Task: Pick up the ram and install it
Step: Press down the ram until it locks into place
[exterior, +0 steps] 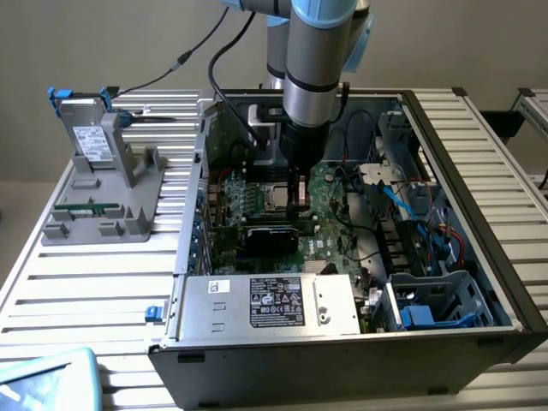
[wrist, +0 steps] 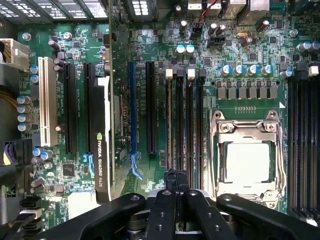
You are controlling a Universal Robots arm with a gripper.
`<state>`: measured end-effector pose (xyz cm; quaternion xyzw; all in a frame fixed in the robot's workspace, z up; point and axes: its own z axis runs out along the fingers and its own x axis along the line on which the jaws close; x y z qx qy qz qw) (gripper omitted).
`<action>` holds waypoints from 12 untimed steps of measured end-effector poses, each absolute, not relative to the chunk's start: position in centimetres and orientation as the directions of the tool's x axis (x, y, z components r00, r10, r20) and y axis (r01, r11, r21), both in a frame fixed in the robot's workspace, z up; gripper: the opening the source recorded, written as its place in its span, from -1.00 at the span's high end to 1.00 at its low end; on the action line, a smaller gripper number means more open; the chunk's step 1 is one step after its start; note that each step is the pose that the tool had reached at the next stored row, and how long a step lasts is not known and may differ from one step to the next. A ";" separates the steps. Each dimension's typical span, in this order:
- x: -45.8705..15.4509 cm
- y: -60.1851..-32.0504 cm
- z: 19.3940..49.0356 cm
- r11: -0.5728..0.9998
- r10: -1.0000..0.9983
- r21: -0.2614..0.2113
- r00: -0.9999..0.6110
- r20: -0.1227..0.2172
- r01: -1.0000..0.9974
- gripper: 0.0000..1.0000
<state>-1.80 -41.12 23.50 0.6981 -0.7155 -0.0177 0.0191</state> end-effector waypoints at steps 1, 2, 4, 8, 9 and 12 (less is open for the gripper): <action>-1.8 -41.1 23.5 0.025 -1.000 0.052 -0.024 0.003 -0.998 0.77; -1.7 -41.1 23.5 0.025 -1.000 0.052 -0.025 0.003 -0.998 0.77; -1.6 -41.1 23.5 0.025 -1.000 0.052 -0.025 0.002 -0.998 0.77; -1.6 -41.1 23.5 0.025 -1.000 0.052 -0.025 0.002 -0.998 0.77; -1.5 -41.1 23.5 0.024 -1.000 0.052 -0.024 0.002 -0.998 0.77; -1.4 -41.1 23.5 0.025 -1.000 0.052 -0.025 0.003 -0.998 0.77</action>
